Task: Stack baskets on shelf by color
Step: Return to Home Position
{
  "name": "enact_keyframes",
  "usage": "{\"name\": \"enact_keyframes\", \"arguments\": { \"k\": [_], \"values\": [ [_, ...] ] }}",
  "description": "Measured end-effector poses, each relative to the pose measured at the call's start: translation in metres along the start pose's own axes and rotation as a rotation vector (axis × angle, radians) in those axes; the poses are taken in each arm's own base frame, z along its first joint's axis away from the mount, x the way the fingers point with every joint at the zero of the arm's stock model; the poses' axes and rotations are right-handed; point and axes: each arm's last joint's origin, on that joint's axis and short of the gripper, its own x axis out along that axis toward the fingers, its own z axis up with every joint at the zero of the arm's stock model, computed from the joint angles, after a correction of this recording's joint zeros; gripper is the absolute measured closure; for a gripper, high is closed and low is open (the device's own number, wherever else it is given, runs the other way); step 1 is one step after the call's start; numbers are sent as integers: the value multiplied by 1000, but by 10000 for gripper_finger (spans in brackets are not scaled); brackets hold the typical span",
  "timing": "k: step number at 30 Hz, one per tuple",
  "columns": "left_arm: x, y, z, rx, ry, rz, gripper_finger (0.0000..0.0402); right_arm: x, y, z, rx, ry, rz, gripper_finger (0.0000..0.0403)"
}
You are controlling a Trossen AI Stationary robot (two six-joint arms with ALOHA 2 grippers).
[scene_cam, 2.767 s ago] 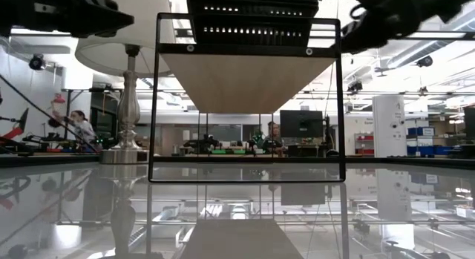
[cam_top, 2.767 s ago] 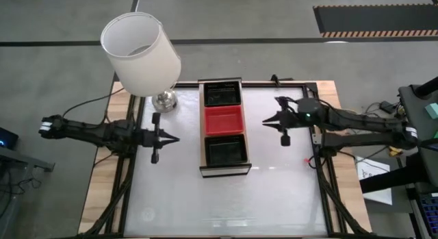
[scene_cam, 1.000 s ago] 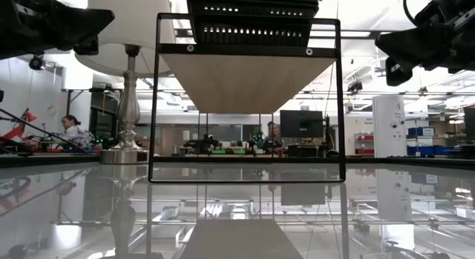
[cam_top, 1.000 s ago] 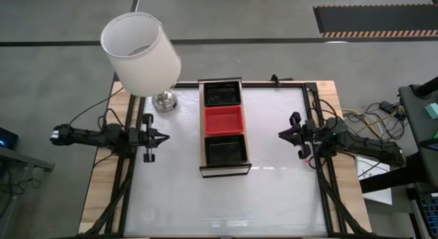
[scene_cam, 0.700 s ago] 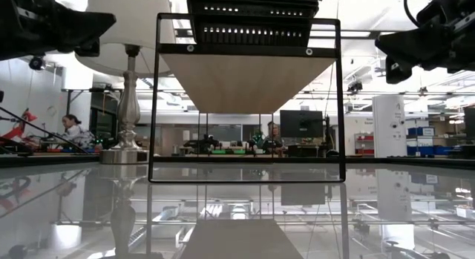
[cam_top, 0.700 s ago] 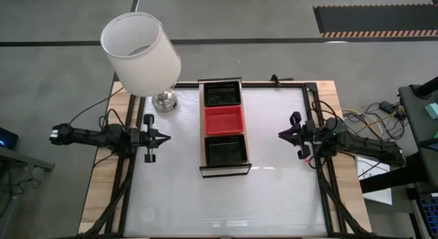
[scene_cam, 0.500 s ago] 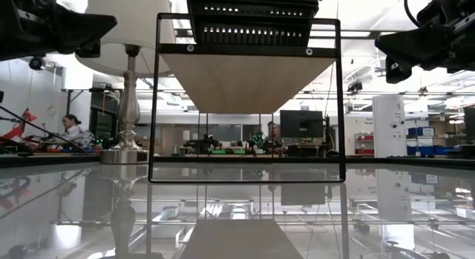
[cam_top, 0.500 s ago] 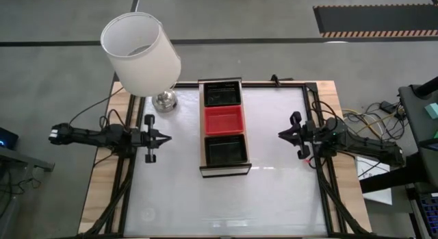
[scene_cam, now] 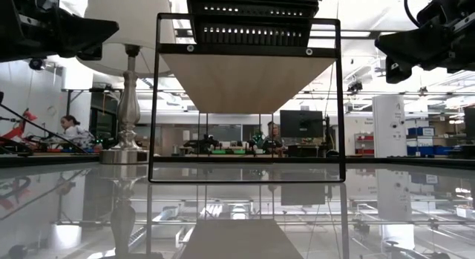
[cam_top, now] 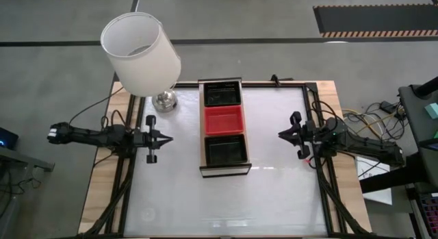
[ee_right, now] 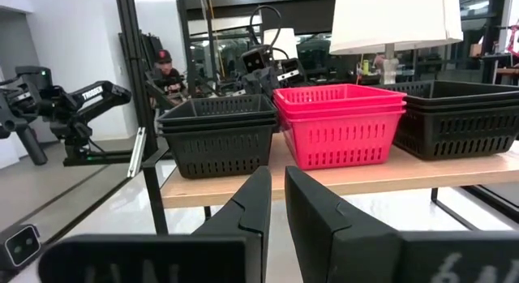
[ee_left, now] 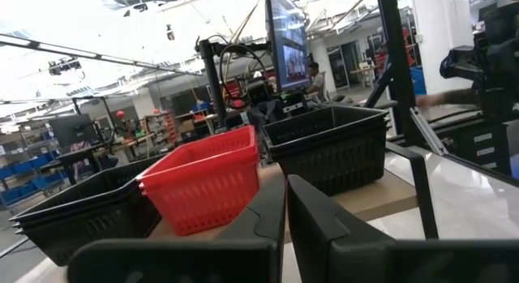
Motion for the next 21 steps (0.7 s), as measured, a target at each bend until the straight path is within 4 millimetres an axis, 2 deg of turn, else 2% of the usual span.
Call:
{"name": "enact_keyframes", "arguments": {
  "k": [21],
  "values": [
    [1,-1,-1,2,14,-4,402,0,0,0,1,0,-1,369]
  ]
}}
